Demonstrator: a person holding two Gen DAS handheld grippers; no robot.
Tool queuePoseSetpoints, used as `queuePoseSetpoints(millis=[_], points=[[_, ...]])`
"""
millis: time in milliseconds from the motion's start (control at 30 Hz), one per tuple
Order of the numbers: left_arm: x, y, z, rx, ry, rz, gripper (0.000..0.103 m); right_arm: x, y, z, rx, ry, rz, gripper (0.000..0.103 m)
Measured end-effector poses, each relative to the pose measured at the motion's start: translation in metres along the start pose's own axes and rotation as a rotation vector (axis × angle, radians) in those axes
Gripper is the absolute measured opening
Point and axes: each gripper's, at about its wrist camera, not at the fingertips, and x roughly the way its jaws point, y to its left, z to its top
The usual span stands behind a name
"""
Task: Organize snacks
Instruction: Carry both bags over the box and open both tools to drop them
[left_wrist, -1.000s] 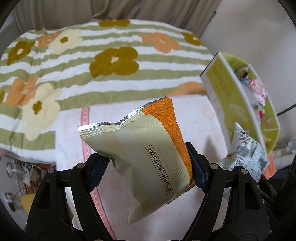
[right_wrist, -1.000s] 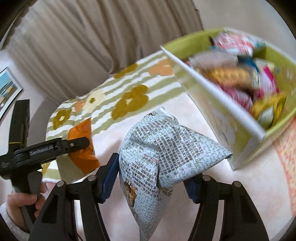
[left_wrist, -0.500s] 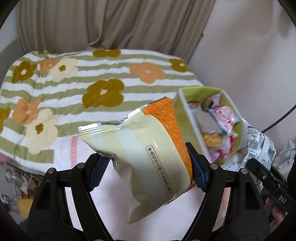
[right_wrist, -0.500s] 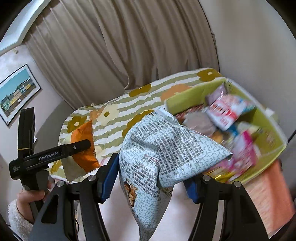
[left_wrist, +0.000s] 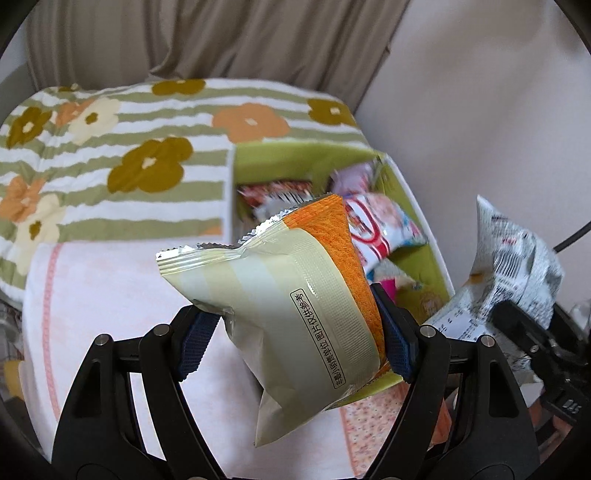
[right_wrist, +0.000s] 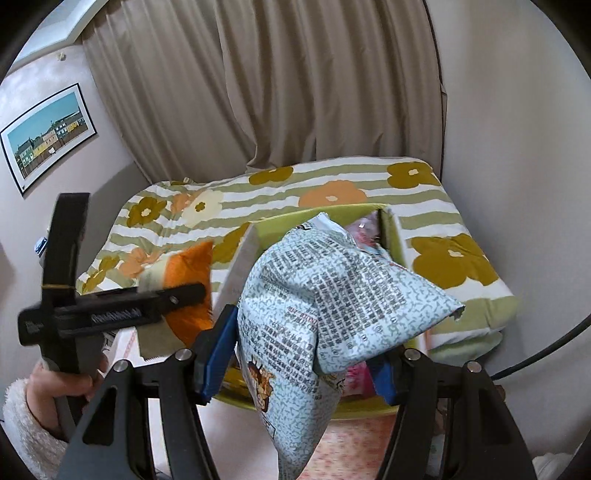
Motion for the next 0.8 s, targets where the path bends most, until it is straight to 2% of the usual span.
queuePoseSetpoints(millis=[133, 167, 233, 300, 400, 500, 700, 800], points=[[0.018, -0.022, -0.003, 0.033, 0.002, 0.033, 0.08, -0.005, -0.02, -0.004, 0.018, -0.002, -0.004, 0.06], [0.021, -0.026, -0.003, 0.046, 0.003, 0.046, 0.083, -0.005, -0.023, -0.005, 0.023, 0.0, -0.011, 0.06], [0.024, -0.029, -0.005, 0.06, 0.008, 0.054, 0.098, -0.006, -0.027, -0.008, 0.034, 0.006, -0.022, 0.06], [0.023, -0.026, -0.008, 0.067, 0.007, 0.049, 0.102, -0.006, -0.029, -0.007, 0.037, 0.009, -0.029, 0.06], [0.02, -0.019, -0.011, 0.063, 0.023, 0.045, 0.102, -0.003, -0.029, -0.009, 0.034, 0.017, -0.041, 0.06], [0.009, -0.01, -0.014, 0.062, 0.019, 0.01, 0.102, -0.002, -0.026, -0.008, 0.022, 0.023, -0.053, 0.06], [-0.025, 0.004, -0.016, 0.078, -0.057, 0.06, 0.102, 0.006, -0.019, 0.0, -0.029, 0.048, -0.144, 0.06], [-0.035, 0.015, -0.017, 0.051, -0.079, 0.061, 0.102, 0.015, -0.014, 0.003, -0.029, 0.071, -0.108, 0.06]])
